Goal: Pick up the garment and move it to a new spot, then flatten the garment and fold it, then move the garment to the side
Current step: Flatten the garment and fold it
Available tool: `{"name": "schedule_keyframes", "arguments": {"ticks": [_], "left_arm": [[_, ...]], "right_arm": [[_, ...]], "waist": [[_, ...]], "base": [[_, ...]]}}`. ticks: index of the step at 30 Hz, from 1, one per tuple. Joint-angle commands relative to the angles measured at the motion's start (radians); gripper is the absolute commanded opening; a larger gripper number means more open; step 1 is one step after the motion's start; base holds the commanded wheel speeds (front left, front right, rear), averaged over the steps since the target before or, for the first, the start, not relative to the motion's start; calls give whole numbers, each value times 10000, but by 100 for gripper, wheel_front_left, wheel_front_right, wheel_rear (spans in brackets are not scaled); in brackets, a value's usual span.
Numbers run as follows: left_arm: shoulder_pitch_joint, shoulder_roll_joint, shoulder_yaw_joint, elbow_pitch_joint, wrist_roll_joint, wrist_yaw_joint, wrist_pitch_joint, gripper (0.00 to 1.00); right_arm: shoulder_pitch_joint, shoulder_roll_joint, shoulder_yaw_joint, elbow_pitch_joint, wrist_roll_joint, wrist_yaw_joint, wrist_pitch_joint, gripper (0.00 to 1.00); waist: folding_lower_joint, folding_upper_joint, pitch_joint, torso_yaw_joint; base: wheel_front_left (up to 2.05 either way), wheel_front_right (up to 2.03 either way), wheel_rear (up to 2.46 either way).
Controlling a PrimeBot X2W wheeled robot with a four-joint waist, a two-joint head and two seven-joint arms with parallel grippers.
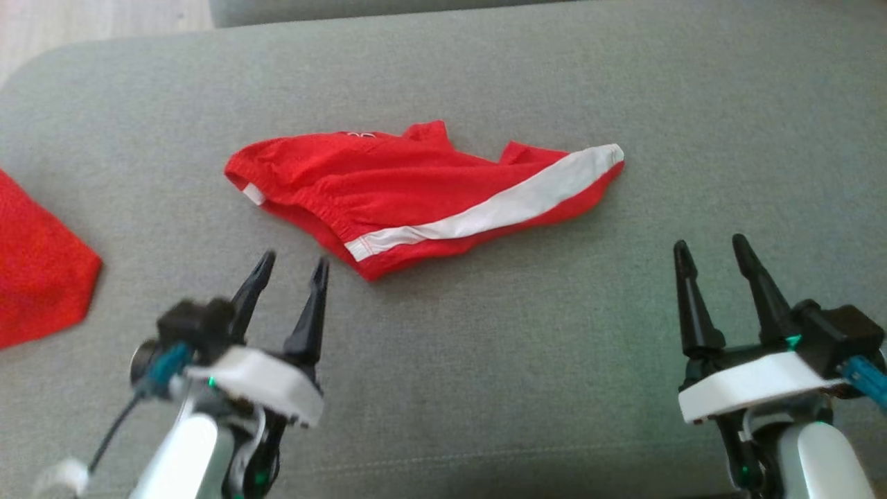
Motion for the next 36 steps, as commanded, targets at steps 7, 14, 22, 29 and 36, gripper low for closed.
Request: {"name": "schedule_keyframes", "arguments": {"ticks": [7,14,22,29,36], "left_arm": [[-1746,-188,108,1268,-765,-879,619,100],[-2623,-282,56,3041,-1152,-1269,775,100],[-2807,-324,-98,3480,-1399,-1505,423,1],[-2839,-276,-254,3286,-1348,-1549,173,0],[-3310,-456,-630,3355,-1177,-1598,55,0]], "right_arm": [[-588,-49,423,-385,192,77,-153,100],[-741,-49,481,-149,336,77,-356,100],[-800,-49,295,3,331,77,-454,100],[-1516,-49,281,402,64,77,-262,100],[-3797,-127,277,2571,-406,77,177,100]], "waist": [[0,0,614,-471],[0,0,920,-835],[0,0,922,-833],[0,0,991,-553],[0,0,1314,56]], "base": [[0,0,0],[0,0,0],[0,0,0],[0,0,0],[0,0,0]]}}
